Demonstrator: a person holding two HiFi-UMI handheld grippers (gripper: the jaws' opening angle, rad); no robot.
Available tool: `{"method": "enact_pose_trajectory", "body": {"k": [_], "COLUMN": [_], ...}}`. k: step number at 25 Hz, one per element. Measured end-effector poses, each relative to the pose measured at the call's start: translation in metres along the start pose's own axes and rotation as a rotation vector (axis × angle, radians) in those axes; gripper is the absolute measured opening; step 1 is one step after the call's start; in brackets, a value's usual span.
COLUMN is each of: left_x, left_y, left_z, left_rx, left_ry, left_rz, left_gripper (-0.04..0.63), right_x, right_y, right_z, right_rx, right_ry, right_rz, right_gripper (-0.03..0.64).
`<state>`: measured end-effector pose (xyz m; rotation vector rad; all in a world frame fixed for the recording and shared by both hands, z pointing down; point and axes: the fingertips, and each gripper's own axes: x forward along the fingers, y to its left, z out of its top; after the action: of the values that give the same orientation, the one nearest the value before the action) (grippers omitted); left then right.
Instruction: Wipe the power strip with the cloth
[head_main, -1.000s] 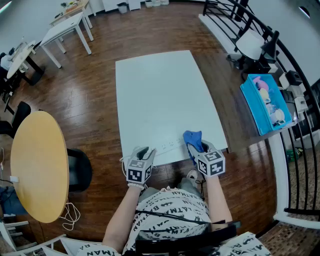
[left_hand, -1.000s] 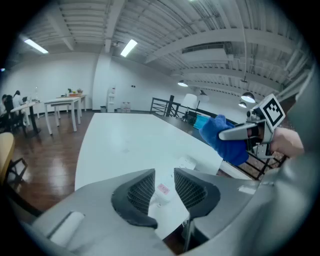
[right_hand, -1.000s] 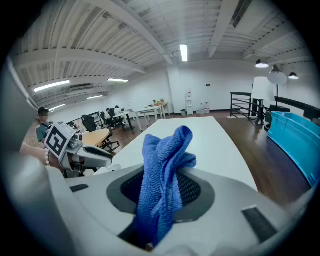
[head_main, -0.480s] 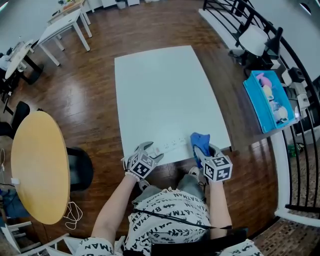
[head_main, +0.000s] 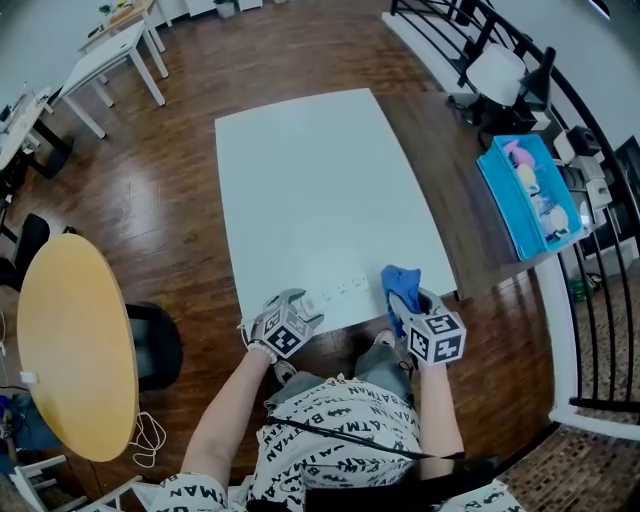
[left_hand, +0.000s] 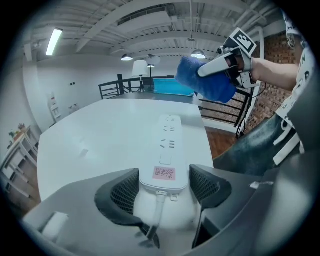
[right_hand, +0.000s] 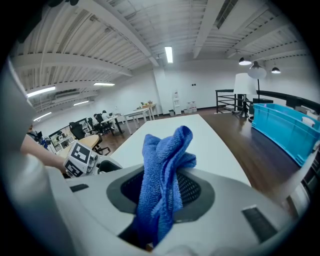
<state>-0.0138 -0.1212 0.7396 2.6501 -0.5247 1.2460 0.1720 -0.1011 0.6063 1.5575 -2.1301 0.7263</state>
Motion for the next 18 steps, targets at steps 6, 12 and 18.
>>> {"method": "enact_pose_trajectory", "body": {"k": [6,12,18], "left_x": [0.002,0.000,-0.034], "left_y": [-0.001,0.000,0.006], "left_z": [0.005,0.008,0.026], "left_rx": [0.009,0.010,0.021], "left_ry": [-0.003,-0.017,-0.067], "left_rz": [-0.010,0.002,0.104], "left_gripper": [0.295,0.287,0.285], "right_x": [0.000,0.000,0.002], "right_y": [-0.002,-0.003,-0.001], "right_z": [0.001,-0.003,-0.001], "right_rx": [-0.013,-0.027,-0.106], "right_ry": [0.011,0.028,0.064], "right_rz": [0.004,0.007,0.022], "right_gripper": [0.135,0.135,0.135]}}
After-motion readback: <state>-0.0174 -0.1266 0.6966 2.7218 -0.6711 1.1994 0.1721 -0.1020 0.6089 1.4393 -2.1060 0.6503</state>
